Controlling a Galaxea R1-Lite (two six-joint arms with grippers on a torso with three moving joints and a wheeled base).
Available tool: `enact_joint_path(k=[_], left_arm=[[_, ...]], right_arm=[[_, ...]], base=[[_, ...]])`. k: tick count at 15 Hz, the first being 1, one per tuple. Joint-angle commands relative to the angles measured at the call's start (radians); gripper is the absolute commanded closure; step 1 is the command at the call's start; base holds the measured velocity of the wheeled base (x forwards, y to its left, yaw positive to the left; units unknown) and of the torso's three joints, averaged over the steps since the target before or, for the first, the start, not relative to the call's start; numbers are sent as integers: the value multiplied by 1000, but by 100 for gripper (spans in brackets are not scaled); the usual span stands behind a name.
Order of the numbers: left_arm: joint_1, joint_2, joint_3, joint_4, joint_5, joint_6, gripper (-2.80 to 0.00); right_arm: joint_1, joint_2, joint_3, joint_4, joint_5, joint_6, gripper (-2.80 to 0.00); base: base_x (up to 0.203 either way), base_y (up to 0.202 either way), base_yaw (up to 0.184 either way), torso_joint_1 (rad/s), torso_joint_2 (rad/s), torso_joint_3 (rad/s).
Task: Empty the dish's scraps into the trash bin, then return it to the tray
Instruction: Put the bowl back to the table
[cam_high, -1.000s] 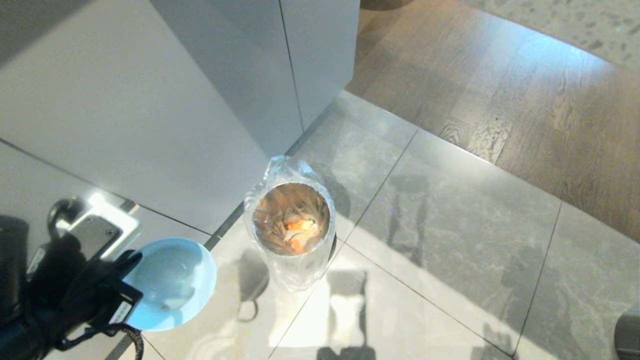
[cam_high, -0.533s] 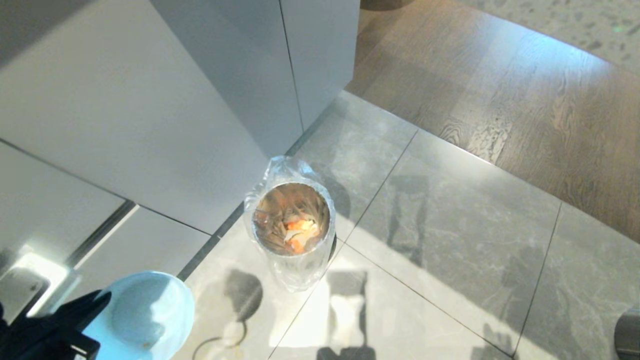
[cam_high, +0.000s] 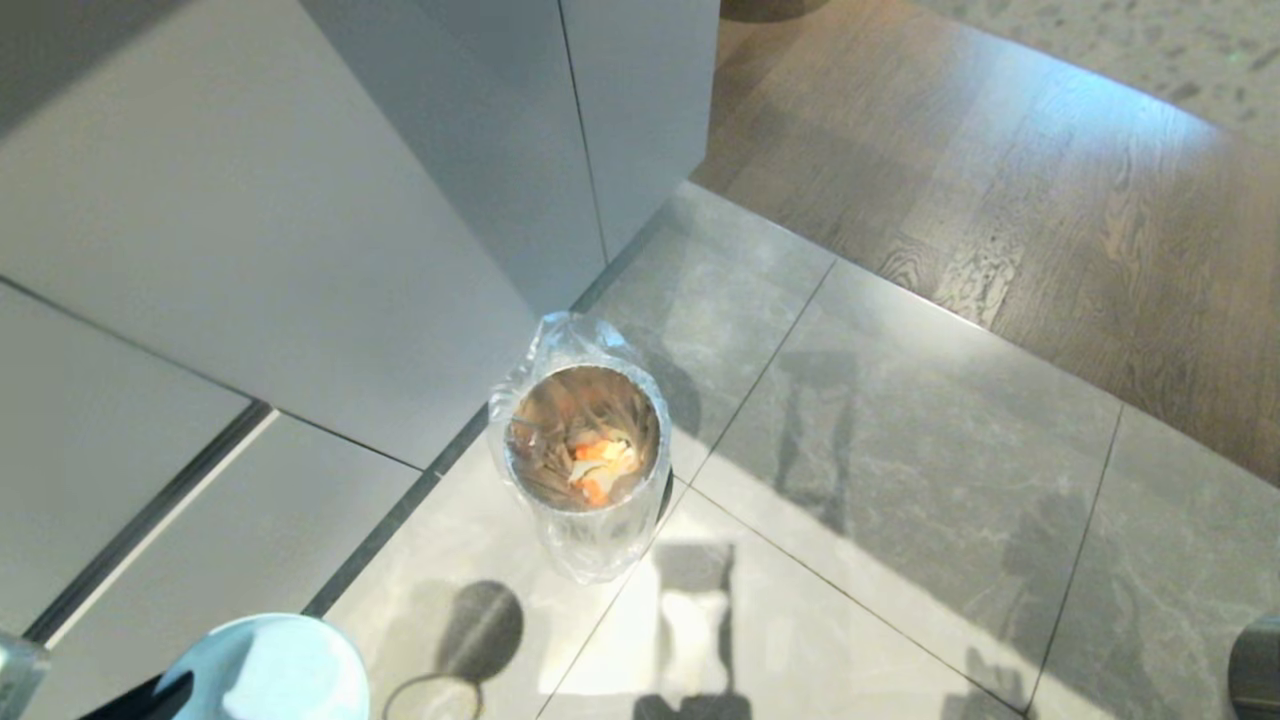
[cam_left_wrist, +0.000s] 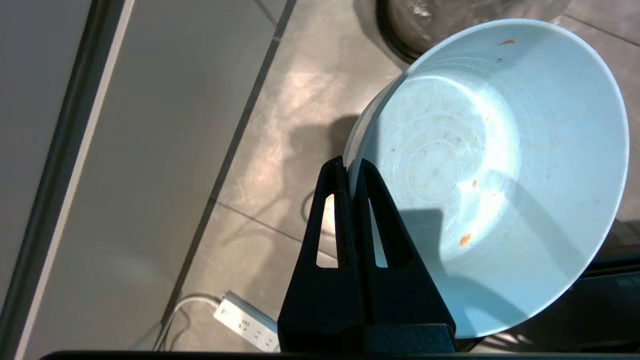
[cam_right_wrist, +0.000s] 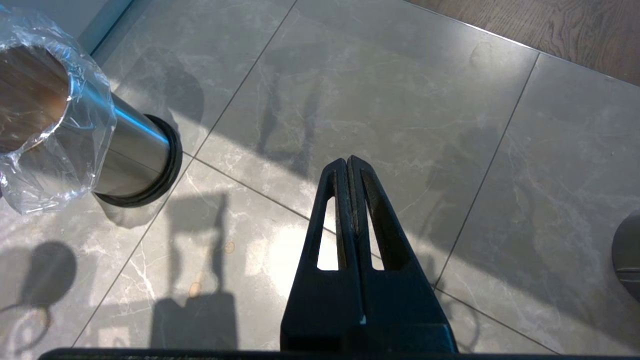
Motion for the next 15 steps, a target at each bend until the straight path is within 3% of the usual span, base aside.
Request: enact_joint_path(k=[1, 8, 11, 15], left_arm=[[70, -100, 74, -1, 2, -4, 0], [111, -223, 112, 3, -66, -123, 0], [163, -288, 115, 3, -109, -186, 0], [205, -376, 118, 30, -199, -188, 0]], right_arm=[[0, 0, 0, 0, 0, 1, 0], [0, 0, 0, -1, 0, 1, 0], [0, 0, 0, 0, 0, 1, 0], [0, 0, 0, 0, 0, 1, 0]], base=[[0, 0, 0, 0, 0, 0], [0, 0, 0, 0, 0, 0], [0, 0, 0, 0, 0, 0], [0, 0, 0, 0, 0, 0]])
